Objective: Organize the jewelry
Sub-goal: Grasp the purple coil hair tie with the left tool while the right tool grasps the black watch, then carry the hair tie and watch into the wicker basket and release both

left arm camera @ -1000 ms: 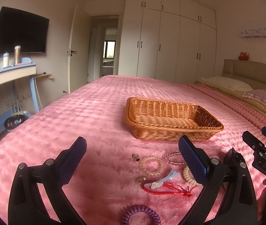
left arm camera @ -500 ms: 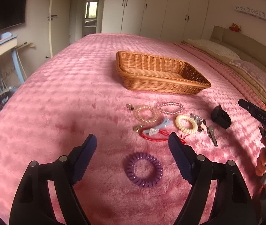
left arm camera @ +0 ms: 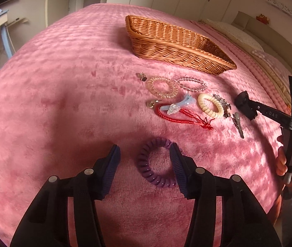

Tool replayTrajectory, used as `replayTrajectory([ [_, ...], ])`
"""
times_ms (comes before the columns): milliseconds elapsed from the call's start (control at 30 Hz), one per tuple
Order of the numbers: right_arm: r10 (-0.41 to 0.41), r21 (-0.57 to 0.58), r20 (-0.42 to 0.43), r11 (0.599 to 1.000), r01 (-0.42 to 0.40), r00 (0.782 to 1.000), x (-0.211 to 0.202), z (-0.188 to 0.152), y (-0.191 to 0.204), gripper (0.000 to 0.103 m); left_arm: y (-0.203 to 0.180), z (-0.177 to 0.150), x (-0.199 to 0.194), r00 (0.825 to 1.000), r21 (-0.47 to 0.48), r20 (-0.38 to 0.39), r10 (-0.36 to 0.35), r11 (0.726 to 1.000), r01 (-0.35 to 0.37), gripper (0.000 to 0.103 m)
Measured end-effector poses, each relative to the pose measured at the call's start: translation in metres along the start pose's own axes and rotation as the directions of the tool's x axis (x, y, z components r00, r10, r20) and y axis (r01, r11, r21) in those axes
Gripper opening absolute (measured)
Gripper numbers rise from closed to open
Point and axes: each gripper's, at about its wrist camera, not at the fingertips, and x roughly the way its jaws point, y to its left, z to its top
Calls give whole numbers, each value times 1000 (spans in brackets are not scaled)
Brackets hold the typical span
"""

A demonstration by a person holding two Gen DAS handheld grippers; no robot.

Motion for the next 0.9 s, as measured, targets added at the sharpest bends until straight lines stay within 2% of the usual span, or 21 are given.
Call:
replayTrajectory([
  [100,3,-5,-38,1000,-3,999,10,4,1,26,-6,2,5,999,23,-29,28,999,-28,48],
  [200,10,-23,-49,1000,-12,999,13,6,6,14,-14,1,5,995,65,-54,78,995,-75,47],
  [267,-10,-48,-40,999,8,999,11,6,12,12,-20,-2,6,989,101,-60,133,987,-126,34],
  [300,-13,-55,-37,998,11,999,10,6,13,11,-22,-2,6,986,120,-57,155,982,-147,31],
  [367,-9,-52,-26,999,7,1000,6,4,14,10,-23,-3,5,984,142,-55,167,977,-158,10],
  [467,-5,-50,-10,999,4,1000,0,2,15,9,-26,-3,3,985,134,-37,171,977,-164,10],
  [700,14,-52,33,999,-13,999,-19,-3,16,9,-34,7,-20,992,84,80,101,991,-107,9],
  [900,60,-24,125,998,-57,990,-53,15,15,9,-47,37,-43,980,84,190,55,994,-72,9],
])
